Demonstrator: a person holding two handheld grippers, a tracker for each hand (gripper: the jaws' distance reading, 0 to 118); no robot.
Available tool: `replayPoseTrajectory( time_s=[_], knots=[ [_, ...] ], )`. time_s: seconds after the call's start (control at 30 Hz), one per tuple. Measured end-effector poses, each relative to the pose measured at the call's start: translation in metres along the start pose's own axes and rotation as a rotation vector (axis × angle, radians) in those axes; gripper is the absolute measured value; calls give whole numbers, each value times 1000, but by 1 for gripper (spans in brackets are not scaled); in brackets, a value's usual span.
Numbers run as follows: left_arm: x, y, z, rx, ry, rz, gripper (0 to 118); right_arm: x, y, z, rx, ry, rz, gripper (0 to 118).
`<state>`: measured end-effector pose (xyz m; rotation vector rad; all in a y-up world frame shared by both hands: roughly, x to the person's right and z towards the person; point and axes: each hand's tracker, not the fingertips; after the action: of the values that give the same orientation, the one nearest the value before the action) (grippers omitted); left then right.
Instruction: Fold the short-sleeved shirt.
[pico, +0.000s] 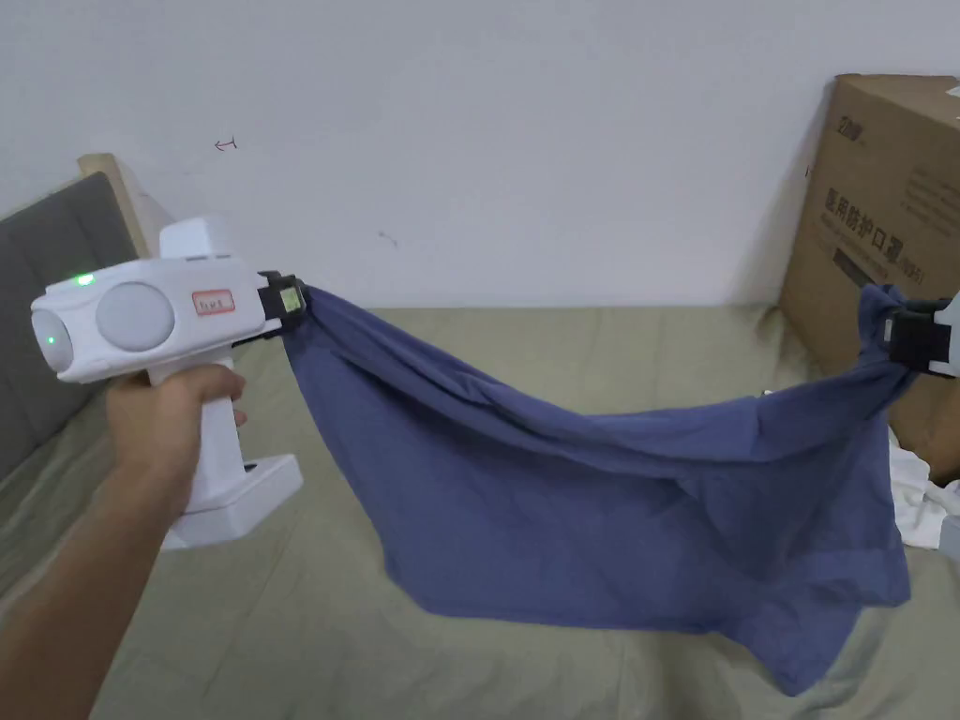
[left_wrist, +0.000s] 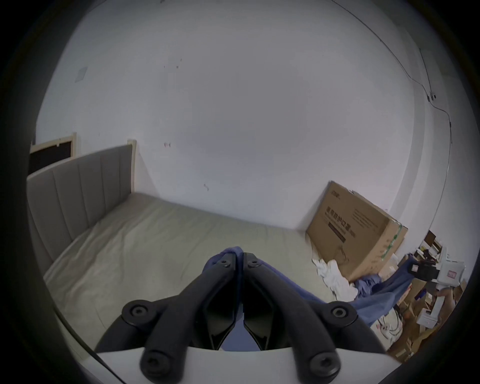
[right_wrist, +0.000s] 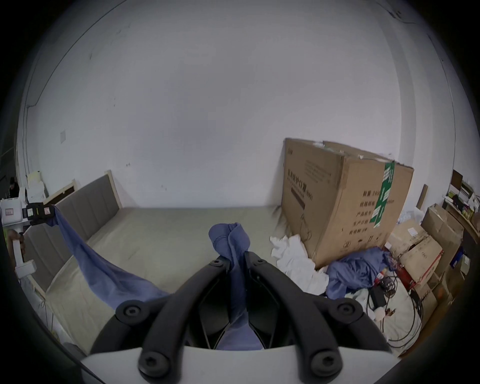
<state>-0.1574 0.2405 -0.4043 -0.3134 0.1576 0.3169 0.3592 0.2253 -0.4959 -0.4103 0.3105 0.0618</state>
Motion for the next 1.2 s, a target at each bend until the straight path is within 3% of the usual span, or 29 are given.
replayPoseTrajectory(
  time_s=[0.4,0.6,1.0,1.1,1.2],
  knots=[
    [3,113,-38,107,80,-123,2,-24,88,-41,126,-9,52,8],
    [-3,121,-83,68,161,-218,2,-34,101,-102,114,-26,85,8],
    [-50,1,-175,-133,211,-202,2,-47,-2,-217,-5,-99,87,8],
    [-61,-39,-179,-181,212,-176,2,-46,-43,-228,-39,-105,107,8],
    [-71,-85,-176,-262,215,-156,2,-41,-85,-226,-103,-87,76,8]
  ],
)
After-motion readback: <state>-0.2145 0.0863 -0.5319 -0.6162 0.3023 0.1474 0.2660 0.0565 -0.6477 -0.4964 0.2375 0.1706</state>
